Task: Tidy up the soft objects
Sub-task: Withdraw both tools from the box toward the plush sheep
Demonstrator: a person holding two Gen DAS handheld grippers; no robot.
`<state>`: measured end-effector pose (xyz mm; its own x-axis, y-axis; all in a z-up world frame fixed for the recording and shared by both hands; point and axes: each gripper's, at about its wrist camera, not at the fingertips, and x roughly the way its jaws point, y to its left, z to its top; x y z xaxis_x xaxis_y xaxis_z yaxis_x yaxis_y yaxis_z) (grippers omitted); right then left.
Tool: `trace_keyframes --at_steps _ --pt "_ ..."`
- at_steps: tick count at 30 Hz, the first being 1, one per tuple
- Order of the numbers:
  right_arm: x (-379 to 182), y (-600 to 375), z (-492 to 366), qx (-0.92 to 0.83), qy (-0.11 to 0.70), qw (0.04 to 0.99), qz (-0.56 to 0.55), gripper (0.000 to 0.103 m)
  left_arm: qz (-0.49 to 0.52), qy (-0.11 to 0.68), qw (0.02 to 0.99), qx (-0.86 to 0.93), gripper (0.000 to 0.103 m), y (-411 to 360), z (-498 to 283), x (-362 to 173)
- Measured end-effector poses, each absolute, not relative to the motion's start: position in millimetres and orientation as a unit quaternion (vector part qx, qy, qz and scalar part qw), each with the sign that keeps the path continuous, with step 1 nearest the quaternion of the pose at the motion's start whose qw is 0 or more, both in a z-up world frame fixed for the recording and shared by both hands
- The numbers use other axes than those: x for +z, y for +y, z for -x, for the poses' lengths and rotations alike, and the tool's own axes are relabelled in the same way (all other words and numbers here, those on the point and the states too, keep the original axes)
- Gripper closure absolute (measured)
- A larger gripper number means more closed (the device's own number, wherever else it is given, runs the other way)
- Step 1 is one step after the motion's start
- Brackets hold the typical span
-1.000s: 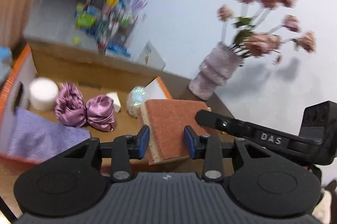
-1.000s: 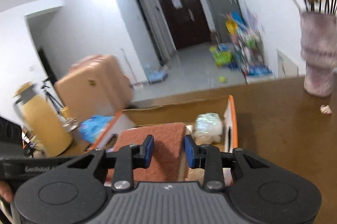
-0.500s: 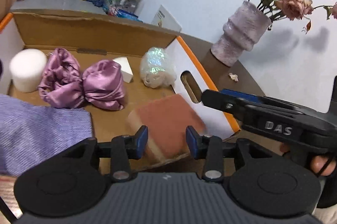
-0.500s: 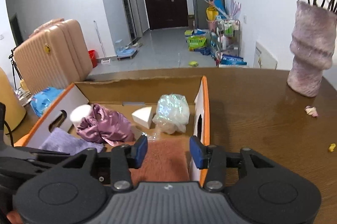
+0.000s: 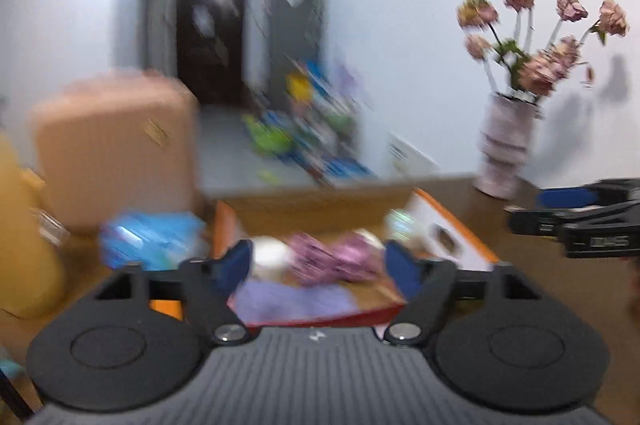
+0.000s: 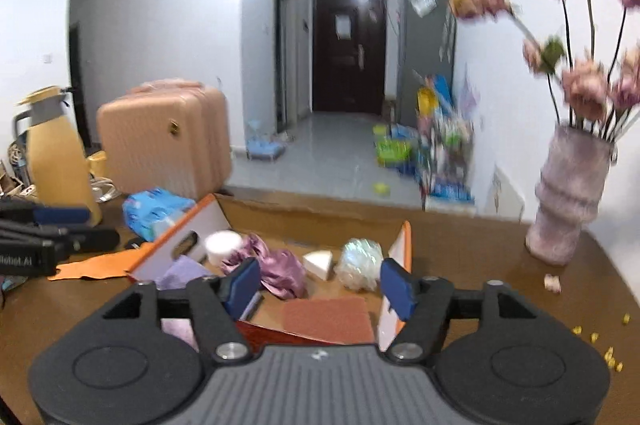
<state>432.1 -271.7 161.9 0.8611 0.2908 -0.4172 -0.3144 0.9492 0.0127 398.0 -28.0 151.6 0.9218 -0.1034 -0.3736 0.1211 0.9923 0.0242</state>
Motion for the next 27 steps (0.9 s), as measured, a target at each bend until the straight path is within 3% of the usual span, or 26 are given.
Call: trace_keyframes --at_steps 1,3,5,19,27 --pt "161 -270 -421 0.156 0.186 0.969 0.031 0.027 -0.03 0.164 0.985 -0.039 0.009 -27 -386 151" --pt "154 -264 -397 0.145 0.125 0.981 0.034 0.007 -0.031 0.127 0.991 -0.016 0.005 -24 -364 148" --pt "146 -257 -377 0.123 0.086 0.988 0.033 0.006 -0.02 0.128 0.991 -0.017 0.005 -21 -350 144" --pt "154 -251 -324 0.128 0.066 0.989 0.022 0.006 0.003 0.122 0.992 -0.029 0.004 -20 -291 140" --pt "109 -263 -277 0.128 0.097 0.987 0.005 0.006 0.02 0.146 0.989 -0.026 0.003 -23 -237 100"
